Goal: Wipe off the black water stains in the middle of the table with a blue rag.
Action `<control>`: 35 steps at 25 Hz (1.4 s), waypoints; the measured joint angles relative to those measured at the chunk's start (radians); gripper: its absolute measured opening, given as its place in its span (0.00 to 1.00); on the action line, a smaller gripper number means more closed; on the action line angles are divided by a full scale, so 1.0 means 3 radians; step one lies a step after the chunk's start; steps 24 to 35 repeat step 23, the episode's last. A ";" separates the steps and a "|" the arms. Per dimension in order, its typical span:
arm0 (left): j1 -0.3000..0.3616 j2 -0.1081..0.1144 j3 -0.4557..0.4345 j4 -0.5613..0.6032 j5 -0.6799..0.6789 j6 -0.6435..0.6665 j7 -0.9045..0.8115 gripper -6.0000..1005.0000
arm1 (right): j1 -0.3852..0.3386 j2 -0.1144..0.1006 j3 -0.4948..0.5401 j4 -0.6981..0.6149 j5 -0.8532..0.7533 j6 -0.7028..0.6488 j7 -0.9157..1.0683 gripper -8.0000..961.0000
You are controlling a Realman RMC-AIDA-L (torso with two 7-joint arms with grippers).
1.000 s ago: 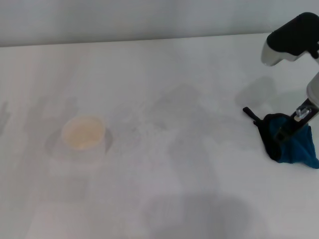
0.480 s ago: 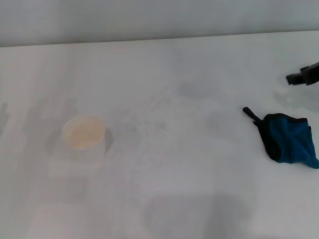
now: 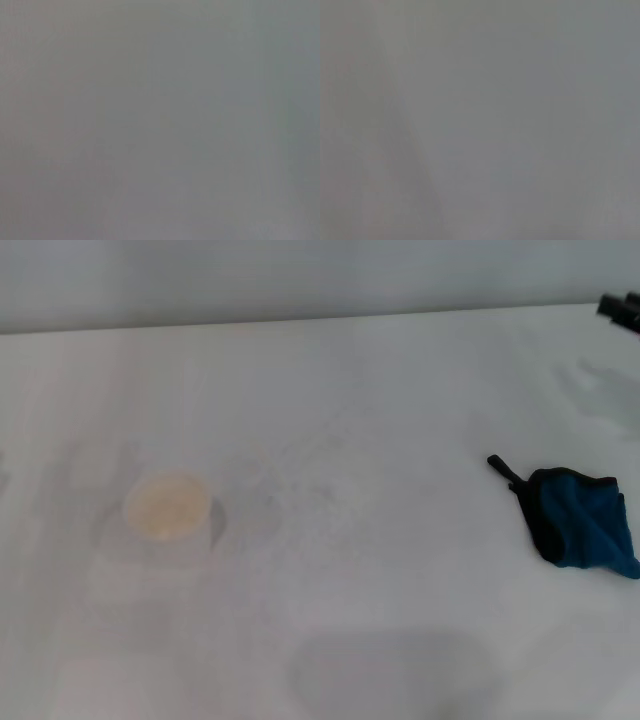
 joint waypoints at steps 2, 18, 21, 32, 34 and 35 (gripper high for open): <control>0.0003 0.0000 0.0000 -0.0001 -0.0002 0.0000 0.0000 0.87 | -0.0033 -0.0002 0.0192 0.0256 0.0322 0.0050 -0.0434 0.47; -0.0002 0.0000 0.0000 -0.0032 -0.0153 0.0001 0.0014 0.87 | -0.0071 0.0006 0.0860 0.2138 0.2148 0.0494 -0.4004 0.46; 0.0010 -0.0004 0.0000 -0.0031 -0.0211 0.0001 -0.0008 0.87 | -0.0041 0.0008 0.0864 0.2284 0.2416 0.0428 -0.4348 0.46; 0.0022 -0.0006 0.0009 -0.0030 -0.0215 -0.0010 -0.0112 0.87 | -0.0041 0.0008 0.0867 0.2282 0.2434 0.0398 -0.4358 0.46; 0.0022 -0.0006 0.0009 -0.0030 -0.0215 -0.0010 -0.0112 0.87 | -0.0041 0.0008 0.0867 0.2282 0.2434 0.0398 -0.4358 0.46; 0.0022 -0.0006 0.0009 -0.0030 -0.0215 -0.0010 -0.0112 0.87 | -0.0041 0.0008 0.0867 0.2282 0.2434 0.0398 -0.4358 0.46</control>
